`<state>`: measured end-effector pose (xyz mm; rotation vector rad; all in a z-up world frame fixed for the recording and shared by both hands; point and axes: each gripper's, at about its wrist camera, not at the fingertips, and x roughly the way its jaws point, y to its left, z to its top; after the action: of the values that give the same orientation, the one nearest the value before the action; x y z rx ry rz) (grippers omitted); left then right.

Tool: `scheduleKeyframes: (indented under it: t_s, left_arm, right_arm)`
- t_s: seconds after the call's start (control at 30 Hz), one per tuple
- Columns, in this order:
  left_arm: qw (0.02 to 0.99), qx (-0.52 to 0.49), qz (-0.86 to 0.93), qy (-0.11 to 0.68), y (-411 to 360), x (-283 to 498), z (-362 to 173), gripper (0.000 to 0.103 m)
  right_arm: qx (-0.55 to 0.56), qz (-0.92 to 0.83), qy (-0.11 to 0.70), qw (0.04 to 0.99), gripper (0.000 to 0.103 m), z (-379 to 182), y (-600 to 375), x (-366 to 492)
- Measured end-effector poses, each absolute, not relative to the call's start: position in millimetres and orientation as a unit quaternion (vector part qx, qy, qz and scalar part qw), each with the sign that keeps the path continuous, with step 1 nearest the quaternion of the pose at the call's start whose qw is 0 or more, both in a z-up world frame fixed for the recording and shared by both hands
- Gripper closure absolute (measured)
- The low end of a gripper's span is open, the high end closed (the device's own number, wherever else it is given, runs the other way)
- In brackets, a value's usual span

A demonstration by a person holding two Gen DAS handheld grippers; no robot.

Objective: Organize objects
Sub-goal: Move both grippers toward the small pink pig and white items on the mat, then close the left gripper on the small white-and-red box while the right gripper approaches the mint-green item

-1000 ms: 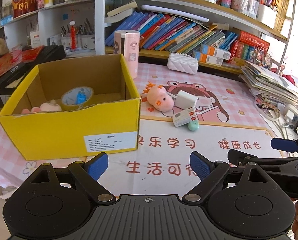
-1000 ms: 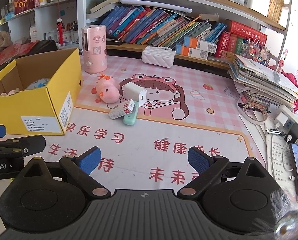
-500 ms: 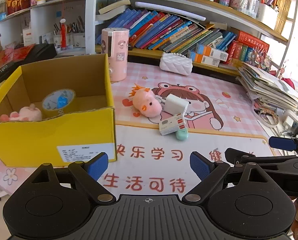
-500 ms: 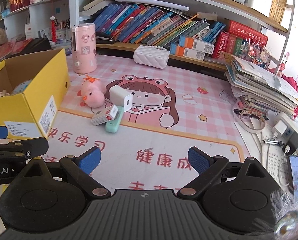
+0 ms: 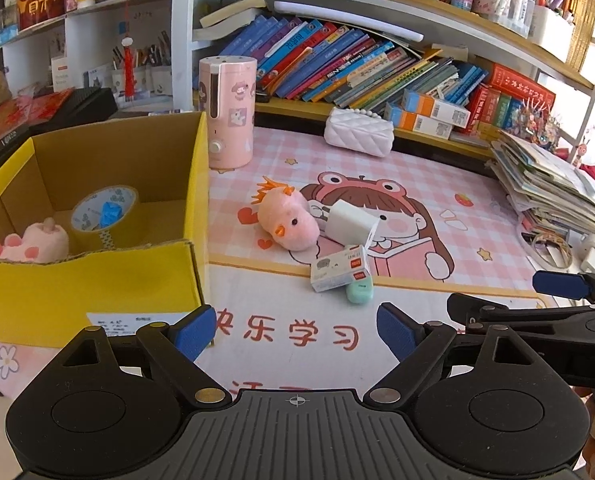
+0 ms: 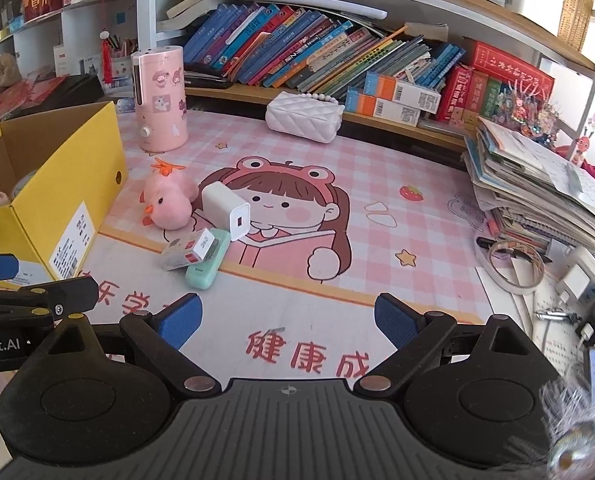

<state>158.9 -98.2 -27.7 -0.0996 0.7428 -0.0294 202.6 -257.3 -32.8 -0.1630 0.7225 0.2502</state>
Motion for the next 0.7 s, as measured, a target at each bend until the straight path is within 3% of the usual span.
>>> scheduleKeyframes:
  t_s: [0.17,0.37,0.57,0.7]
  left_arm:
    - [0.928,-0.042,-0.008,0.371,-105.4,169.1,-32.2,0.023]
    - [0.924,-0.032,-0.012,0.381,-119.5,186.3,-38.2,0.041]
    - [0.922,-0.021,-0.02,0.386,-132.7,212.7,-46.5,0.046]
    - [0.918,-0.006,-0.027,0.396,-146.4,233.8,-56.3,0.046]
  right_arm:
    - [-0.07,0.141,0.359,0.92,0.015,-37.5,-260.1,219.8]
    - [-0.06,0.162,0.363,0.915,0.026,-41.2,-261.0,240.9]
    - [-0.043,0.167,0.361,0.916,0.035,-40.8,-271.3,267.1]
    - [-0.028,0.161,0.352,0.922,0.035,-37.0,-278.6,279.4]
